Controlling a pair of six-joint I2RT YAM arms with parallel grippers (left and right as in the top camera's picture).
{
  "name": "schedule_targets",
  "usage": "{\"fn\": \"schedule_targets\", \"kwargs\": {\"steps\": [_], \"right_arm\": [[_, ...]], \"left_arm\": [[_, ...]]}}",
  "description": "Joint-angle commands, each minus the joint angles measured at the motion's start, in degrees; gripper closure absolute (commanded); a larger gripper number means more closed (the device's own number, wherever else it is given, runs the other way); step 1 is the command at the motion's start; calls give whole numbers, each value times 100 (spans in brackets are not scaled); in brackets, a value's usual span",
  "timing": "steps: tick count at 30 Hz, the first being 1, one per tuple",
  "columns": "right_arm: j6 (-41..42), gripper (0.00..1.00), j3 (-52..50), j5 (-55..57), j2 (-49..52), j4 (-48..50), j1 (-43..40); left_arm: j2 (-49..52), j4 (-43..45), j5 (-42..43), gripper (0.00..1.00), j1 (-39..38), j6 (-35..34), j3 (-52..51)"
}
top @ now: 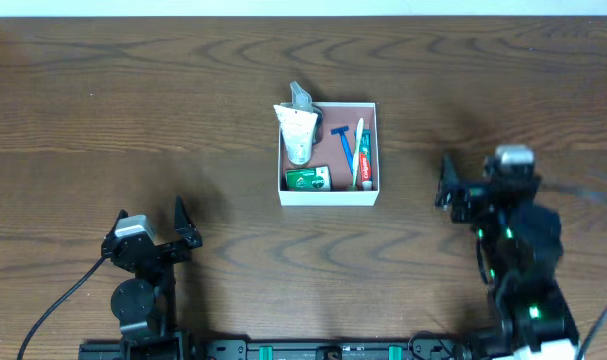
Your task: Pack container
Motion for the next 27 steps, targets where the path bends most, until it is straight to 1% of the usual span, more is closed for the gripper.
{"fn": "schedule_targets", "kwargs": {"steps": [1,12,14,19,22,27], "right_arm": [[-393,1,-463,-389,-638,28,-219],[-487,1,-2046,-411,-2365,883,-466],[-487,1,-2334,-584,-2804,870,-562],[-487,1,-2621,-815,-3344,728,-697],[-568,1,-2667,-791,-3517,544,-730],[-973,1,-2669,-789,-3517,291,-728]], "left_arm": [[-35,-236,63,2,35,74,-70],[-35,-236,61,2,35,74,-70],[-35,-236,63,2,35,76,-70],[-35,-234,63,2,35,74,-70],[-35,-236,63,2,35,74,-70],[-35,-236,63,2,35,74,-70]]}}
